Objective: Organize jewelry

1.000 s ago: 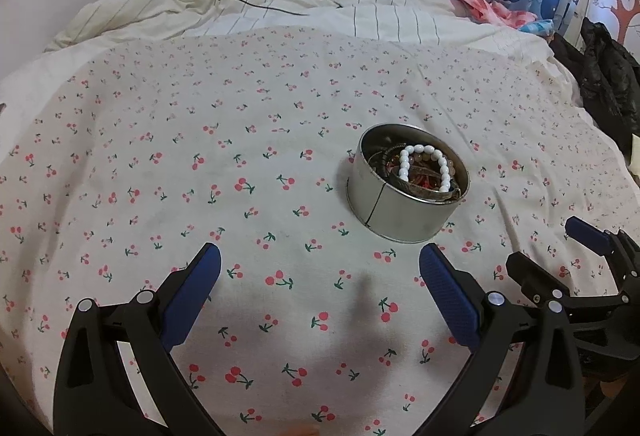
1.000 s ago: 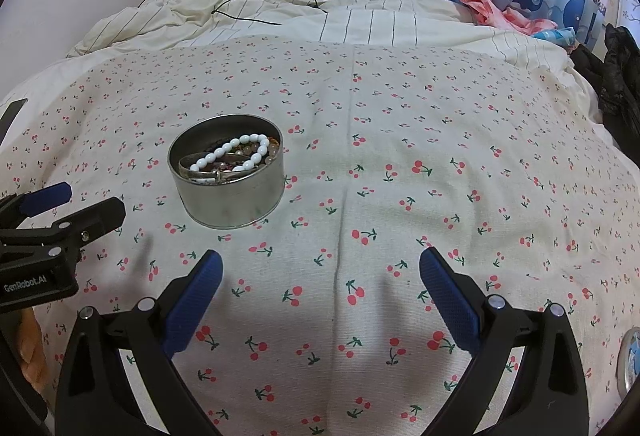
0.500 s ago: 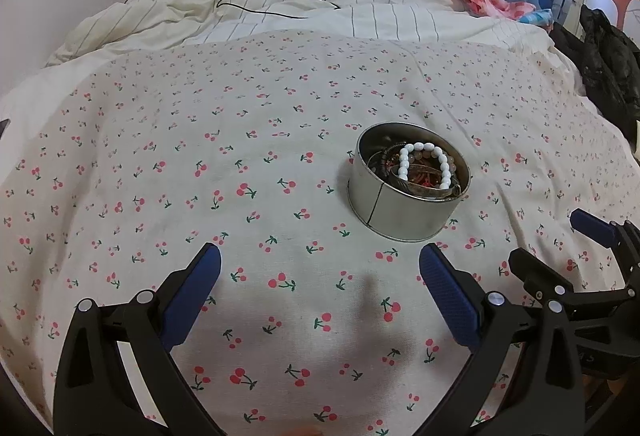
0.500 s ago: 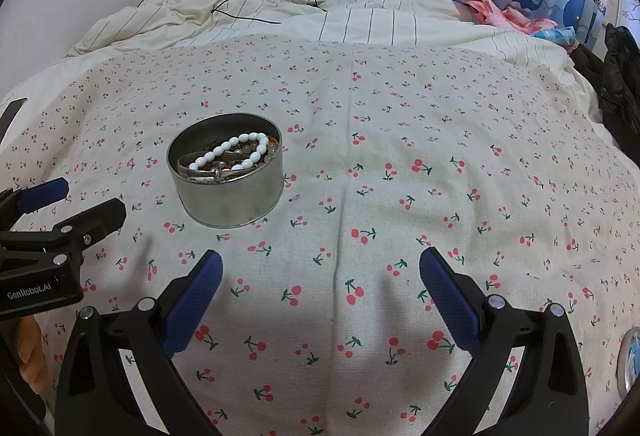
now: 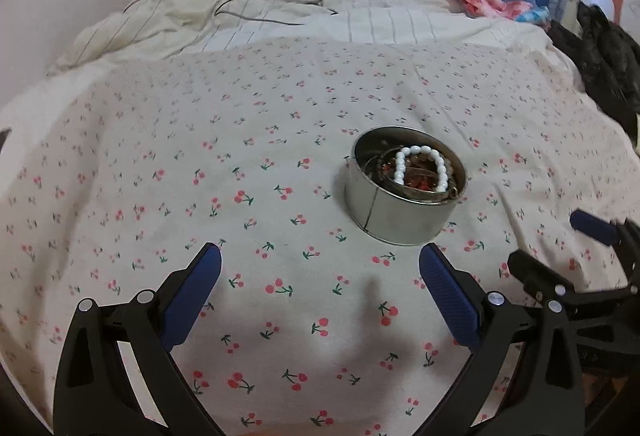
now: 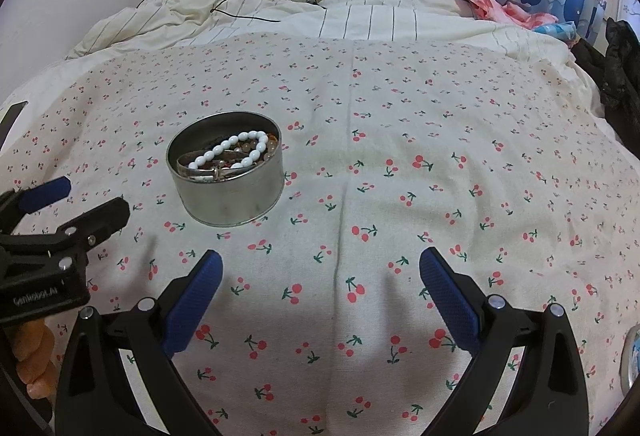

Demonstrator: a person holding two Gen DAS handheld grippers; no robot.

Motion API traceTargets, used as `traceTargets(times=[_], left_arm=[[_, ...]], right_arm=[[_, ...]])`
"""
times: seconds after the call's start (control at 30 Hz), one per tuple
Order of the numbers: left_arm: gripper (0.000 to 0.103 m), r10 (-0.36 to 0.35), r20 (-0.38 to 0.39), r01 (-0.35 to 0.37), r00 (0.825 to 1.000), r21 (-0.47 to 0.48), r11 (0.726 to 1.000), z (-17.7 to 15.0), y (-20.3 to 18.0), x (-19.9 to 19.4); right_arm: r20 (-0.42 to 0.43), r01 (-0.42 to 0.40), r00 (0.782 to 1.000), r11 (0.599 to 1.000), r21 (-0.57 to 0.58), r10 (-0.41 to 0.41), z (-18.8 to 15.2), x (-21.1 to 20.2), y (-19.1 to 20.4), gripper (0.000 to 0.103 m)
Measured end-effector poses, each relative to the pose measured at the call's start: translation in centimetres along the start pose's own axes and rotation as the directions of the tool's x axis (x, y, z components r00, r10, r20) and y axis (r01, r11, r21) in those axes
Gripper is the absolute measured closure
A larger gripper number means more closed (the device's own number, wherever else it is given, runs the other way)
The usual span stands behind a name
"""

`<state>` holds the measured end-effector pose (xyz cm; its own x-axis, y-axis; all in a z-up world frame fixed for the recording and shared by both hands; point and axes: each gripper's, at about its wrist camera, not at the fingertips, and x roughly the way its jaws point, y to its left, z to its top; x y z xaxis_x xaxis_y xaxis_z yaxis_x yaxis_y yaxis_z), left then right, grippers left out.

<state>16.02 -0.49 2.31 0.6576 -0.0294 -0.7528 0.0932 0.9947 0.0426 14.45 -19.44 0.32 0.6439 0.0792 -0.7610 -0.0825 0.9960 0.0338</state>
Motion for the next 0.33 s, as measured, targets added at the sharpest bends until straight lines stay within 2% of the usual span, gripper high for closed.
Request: traceTargets(times=[0.1,0.2,0.33], left_arm=[[0.007,-0.011,-0.046,0.012,0.999,0.018,1.0,-0.1,-0.3,0.7],[0.007,-0.059,-0.089,0.057,0.994,-0.023,0.998,0.0,0.2,1.3],[0.007,-0.058,-0.092,0.054,0.994,-0.048,0.997,-0.1,0.6,1.4]], right_arm=[[0.0,0.006,1.0,1.0,0.003,-0.006,-0.1,-0.1,-0.1,0.008],[0.001,0.003,1.0,1.0,0.004,-0.003,0.1,-0.1,-0.2,0.008],[0.0,0.004,1.0,1.0,0.001,-0.004,0.1,-0.1,-0.1,0.008]])
